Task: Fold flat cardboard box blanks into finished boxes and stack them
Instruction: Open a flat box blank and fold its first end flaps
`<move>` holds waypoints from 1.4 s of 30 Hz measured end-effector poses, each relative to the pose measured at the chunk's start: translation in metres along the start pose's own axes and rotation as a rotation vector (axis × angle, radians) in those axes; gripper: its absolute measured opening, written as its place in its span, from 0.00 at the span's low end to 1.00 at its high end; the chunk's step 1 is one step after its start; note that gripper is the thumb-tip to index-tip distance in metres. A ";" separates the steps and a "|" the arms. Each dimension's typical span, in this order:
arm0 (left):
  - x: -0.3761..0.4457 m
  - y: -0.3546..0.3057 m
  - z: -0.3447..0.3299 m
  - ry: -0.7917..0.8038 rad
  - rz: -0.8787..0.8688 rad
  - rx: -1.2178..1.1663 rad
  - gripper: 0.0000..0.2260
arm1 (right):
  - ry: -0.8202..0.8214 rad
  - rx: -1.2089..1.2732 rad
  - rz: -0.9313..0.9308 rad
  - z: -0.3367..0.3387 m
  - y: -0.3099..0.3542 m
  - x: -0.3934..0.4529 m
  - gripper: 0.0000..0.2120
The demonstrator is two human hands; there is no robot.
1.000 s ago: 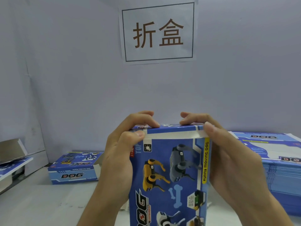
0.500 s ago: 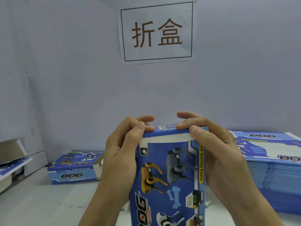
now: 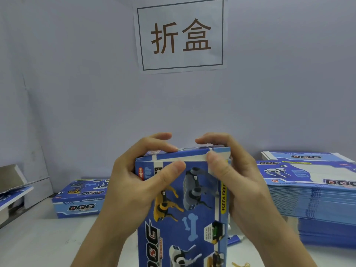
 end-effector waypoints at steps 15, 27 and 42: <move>0.000 -0.022 -0.012 0.000 -0.194 0.523 0.07 | 0.120 -0.501 0.062 -0.002 -0.002 0.001 0.18; -0.001 0.005 -0.016 -0.008 -0.352 0.569 0.08 | -0.082 -0.559 0.165 0.021 0.002 0.003 0.19; -0.012 0.043 -0.047 -0.214 -0.409 0.362 0.20 | -0.179 -0.505 0.007 0.030 0.000 0.005 0.18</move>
Point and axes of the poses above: each hand's wrist, its own x-axis towards the middle knuckle, its own z-axis out of the back of the hand, y = z × x, the point moved 1 cm from there along x, towards the middle knuckle, and after that the axes turned 7 degrees about x, right-handed, at the moved point
